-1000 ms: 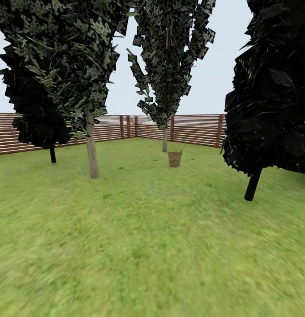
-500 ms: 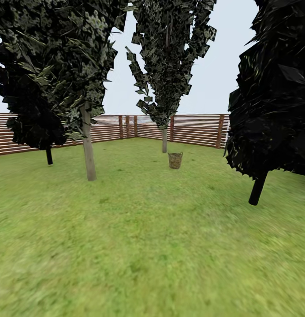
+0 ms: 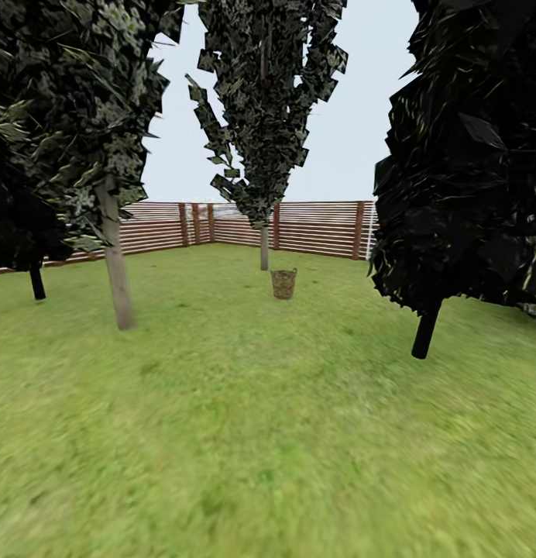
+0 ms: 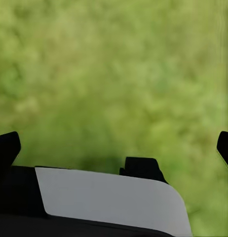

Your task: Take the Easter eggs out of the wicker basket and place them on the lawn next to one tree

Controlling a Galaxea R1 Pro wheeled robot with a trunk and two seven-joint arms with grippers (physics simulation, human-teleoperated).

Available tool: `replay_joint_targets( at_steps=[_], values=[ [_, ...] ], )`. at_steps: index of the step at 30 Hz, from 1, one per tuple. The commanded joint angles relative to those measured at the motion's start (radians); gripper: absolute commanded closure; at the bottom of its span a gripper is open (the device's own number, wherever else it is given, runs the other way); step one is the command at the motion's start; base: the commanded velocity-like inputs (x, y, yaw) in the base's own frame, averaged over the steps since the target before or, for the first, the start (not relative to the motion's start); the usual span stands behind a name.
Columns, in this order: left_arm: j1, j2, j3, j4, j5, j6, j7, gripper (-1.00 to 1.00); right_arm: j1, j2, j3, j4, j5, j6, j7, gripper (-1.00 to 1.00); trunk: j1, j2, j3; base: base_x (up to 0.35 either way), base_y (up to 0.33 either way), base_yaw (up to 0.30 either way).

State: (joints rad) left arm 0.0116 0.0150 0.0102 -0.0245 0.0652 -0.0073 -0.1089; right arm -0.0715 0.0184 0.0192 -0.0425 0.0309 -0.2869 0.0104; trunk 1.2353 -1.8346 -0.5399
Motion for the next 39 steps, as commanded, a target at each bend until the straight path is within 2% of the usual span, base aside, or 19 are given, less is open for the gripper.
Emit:
replay_joint_targets(
  at_steps=[1,9,39],
  values=[
    [0.001,0.000,0.001,-0.002,0.007,0.000,-0.004,-1.00,-0.001,0.000,0.002,0.001,0.004,-0.003,0.000,-1.00,0.001,0.000,-0.001,0.331,0.000,-0.221],
    [0.001,0.000,0.001,-0.002,0.007,0.000,-0.005,-1.00,-0.001,0.000,0.003,0.001,0.004,-0.002,-0.001,-1.00,0.001,0.000,-0.001,0.332,0.000,-0.123],
    [0.001,0.000,0.001,-0.002,0.007,0.000,-0.005,-1.00,-0.001,-0.001,0.002,0.002,0.003,-0.002,-0.002,-1.00,0.001,0.000,-0.001,0.332,0.000,-0.003]
  ],
)
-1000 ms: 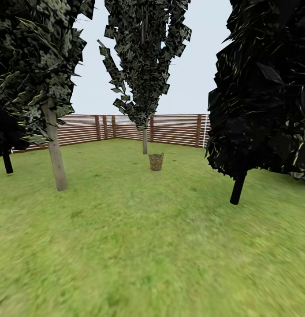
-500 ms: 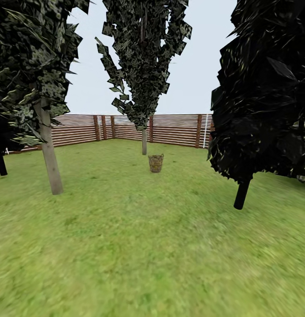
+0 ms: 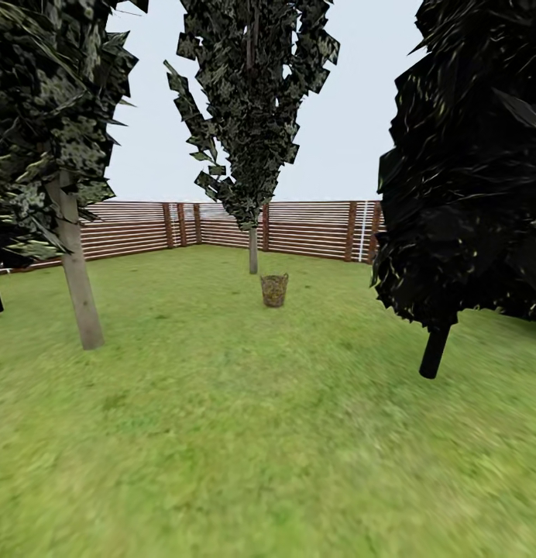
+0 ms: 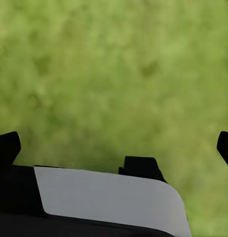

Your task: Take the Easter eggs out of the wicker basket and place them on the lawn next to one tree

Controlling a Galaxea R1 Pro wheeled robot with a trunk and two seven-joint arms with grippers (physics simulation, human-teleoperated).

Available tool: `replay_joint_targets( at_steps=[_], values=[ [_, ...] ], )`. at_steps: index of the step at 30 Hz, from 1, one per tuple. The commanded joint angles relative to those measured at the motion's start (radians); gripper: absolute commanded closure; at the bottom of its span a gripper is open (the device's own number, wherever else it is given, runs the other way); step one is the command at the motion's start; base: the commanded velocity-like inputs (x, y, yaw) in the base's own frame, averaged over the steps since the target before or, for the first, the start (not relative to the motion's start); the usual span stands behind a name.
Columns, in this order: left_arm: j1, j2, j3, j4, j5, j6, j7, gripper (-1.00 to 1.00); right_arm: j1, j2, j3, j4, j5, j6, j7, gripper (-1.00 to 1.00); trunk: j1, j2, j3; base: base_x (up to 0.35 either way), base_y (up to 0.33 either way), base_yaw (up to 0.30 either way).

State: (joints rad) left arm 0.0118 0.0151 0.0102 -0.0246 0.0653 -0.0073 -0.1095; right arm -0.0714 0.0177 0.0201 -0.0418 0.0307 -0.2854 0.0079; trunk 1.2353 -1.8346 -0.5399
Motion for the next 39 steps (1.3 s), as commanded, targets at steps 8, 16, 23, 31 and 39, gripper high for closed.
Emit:
replay_joint_targets(
  at_steps=[8,16,23,31,39],
  values=[
    [0.001,0.000,0.001,-0.001,0.007,0.000,-0.004,-1.00,-0.001,-0.001,0.001,0.000,0.003,-0.003,0.000,-1.00,0.001,0.000,-0.001,0.332,0.000,0.000],
    [0.001,0.000,0.001,-0.001,0.007,0.000,-0.004,-1.00,-0.001,-0.001,0.001,0.000,0.003,-0.003,0.000,-1.00,0.001,0.000,-0.001,0.332,0.000,0.000],
    [0.001,0.000,0.001,-0.001,0.007,0.000,-0.004,-1.00,-0.001,-0.002,0.000,0.003,0.003,-0.002,0.000,-1.00,0.001,0.000,-0.001,0.332,0.000,0.000],
    [0.000,0.000,0.001,-0.001,0.007,0.000,-0.004,-1.00,-0.001,-0.002,0.000,0.004,0.003,0.000,0.000,-1.00,0.001,0.000,-0.001,0.332,0.000,0.000],
    [0.001,0.001,0.002,-0.001,0.007,0.000,-0.004,-1.00,-0.001,-0.001,0.001,0.002,0.003,-0.001,0.000,-1.00,0.001,0.000,-0.001,0.332,0.000,0.000]
  ],
)
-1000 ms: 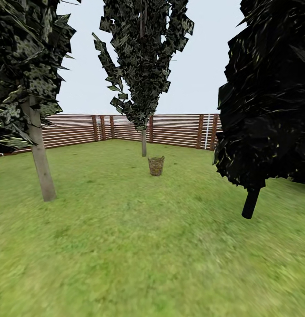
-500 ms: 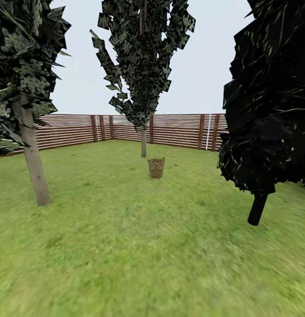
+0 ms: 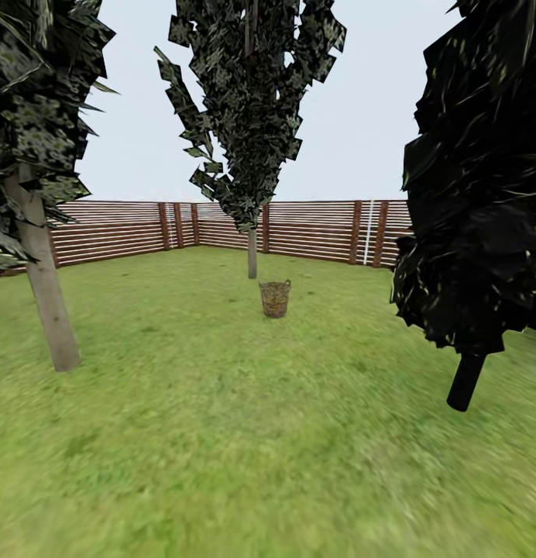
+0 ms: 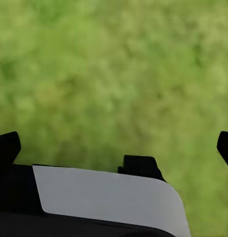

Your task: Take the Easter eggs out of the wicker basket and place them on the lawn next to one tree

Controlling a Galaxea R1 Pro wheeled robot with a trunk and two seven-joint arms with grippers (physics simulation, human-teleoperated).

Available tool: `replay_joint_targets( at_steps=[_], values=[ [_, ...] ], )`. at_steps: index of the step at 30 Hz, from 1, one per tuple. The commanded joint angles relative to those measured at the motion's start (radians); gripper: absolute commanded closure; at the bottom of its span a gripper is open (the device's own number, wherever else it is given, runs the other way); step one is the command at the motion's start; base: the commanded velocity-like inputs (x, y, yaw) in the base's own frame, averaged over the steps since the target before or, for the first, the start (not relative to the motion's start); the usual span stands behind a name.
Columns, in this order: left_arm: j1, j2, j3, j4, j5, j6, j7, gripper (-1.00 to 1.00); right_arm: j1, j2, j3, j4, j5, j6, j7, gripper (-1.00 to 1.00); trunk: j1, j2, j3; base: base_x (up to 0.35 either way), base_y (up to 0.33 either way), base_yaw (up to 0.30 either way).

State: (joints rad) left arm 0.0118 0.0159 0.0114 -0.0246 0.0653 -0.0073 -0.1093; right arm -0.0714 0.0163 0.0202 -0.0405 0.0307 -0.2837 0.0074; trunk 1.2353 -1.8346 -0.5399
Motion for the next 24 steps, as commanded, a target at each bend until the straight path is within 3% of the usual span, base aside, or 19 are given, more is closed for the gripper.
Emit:
replay_joint_targets(
  at_steps=[1,24],
  values=[
    [0.001,0.000,0.001,-0.001,0.007,0.000,-0.004,-1.00,-0.001,0.000,0.001,0.001,0.003,-0.003,0.000,-1.00,0.001,0.000,-0.001,0.332,0.000,0.000],
    [0.000,0.001,0.001,-0.001,0.007,0.000,-0.004,-1.00,-0.001,0.000,0.001,0.002,0.003,-0.003,0.000,-1.00,0.001,0.000,-0.001,0.332,-0.027,0.000]
  ],
)
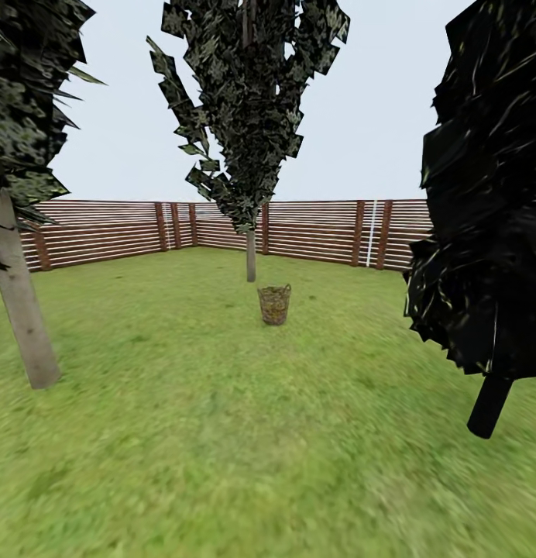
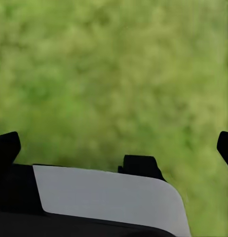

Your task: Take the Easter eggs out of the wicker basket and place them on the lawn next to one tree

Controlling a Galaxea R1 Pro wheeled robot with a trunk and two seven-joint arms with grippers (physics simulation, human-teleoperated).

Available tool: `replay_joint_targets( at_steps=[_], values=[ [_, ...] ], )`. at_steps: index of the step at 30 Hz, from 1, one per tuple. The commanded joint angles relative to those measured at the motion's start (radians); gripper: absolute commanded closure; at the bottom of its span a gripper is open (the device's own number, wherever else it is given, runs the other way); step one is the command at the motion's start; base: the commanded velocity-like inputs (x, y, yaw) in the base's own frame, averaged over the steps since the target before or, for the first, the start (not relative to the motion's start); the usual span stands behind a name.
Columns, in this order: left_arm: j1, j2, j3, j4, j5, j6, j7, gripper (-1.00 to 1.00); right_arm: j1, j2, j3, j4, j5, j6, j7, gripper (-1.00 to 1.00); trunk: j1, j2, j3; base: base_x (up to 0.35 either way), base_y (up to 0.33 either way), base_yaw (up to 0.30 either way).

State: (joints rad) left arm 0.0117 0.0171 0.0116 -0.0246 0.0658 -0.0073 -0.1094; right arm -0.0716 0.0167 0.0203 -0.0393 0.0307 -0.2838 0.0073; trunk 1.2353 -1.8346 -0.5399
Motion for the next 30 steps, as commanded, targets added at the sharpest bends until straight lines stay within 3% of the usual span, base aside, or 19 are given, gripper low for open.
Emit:
replay_joint_targets(
  at_steps=[1,30],
  values=[
    [0.001,0.000,0.001,-0.001,0.007,0.000,-0.004,-1.00,-0.001,0.000,0.001,0.001,0.003,-0.003,0.000,-1.00,0.001,0.000,-0.001,0.332,-0.083,0.000],
    [0.001,0.001,0.001,-0.001,0.007,0.000,-0.004,-1.00,-0.001,-0.001,0.001,0.001,0.003,-0.003,0.000,-1.00,0.001,0.000,-0.001,0.332,-0.076,0.000]
  ],
)
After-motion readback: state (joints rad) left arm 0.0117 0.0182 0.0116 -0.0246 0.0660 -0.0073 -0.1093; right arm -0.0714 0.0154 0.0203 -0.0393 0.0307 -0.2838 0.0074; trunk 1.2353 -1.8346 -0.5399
